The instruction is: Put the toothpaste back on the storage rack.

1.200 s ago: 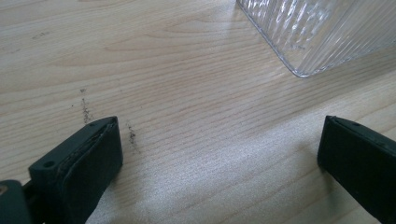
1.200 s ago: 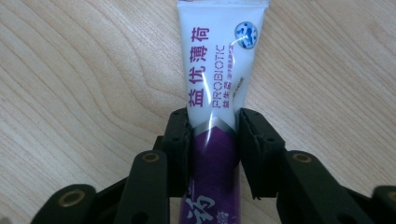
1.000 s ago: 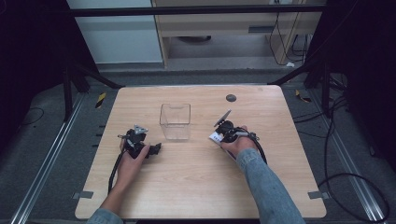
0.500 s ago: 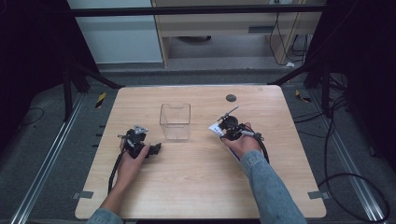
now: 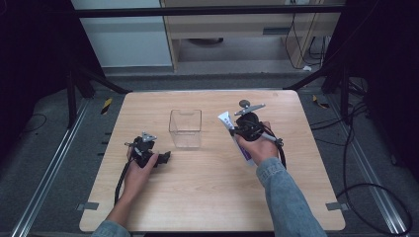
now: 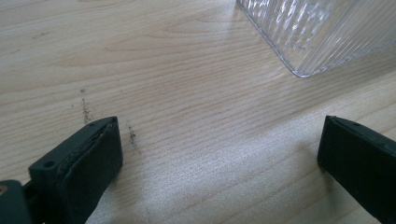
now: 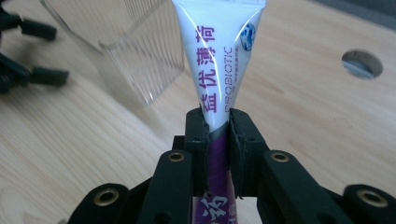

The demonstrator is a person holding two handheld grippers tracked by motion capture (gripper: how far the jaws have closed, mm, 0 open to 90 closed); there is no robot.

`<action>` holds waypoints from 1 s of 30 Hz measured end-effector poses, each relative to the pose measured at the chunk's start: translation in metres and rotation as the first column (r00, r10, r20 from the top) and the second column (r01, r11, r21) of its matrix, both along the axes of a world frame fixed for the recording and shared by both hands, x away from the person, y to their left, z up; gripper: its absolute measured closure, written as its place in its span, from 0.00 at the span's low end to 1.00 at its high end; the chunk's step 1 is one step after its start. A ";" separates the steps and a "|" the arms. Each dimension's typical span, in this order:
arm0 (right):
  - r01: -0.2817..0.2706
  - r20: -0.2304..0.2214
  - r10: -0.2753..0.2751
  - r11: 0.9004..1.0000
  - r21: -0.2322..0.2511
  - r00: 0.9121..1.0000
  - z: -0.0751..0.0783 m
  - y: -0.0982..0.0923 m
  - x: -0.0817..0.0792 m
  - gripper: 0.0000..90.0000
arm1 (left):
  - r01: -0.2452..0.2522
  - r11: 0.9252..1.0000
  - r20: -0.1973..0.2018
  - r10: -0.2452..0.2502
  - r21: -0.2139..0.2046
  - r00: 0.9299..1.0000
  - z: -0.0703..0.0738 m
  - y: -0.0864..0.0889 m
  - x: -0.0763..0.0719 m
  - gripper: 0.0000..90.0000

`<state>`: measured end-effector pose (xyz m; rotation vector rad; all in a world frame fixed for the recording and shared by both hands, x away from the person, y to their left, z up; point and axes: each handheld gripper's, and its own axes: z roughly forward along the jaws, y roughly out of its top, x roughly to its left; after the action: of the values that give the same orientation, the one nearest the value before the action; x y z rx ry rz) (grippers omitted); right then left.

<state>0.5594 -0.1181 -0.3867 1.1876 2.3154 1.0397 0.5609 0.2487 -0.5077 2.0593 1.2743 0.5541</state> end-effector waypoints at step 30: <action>-0.018 0.208 -0.026 0.978 0.208 0.978 0.062 0.054 0.026 0.88 | -0.001 1.000 0.001 0.001 -0.001 1.000 0.000 0.000 0.000 0.00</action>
<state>0.5859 -0.0642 -0.3244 1.0960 2.0810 1.3650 0.5610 0.2486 -0.5078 2.0575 1.2745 0.5547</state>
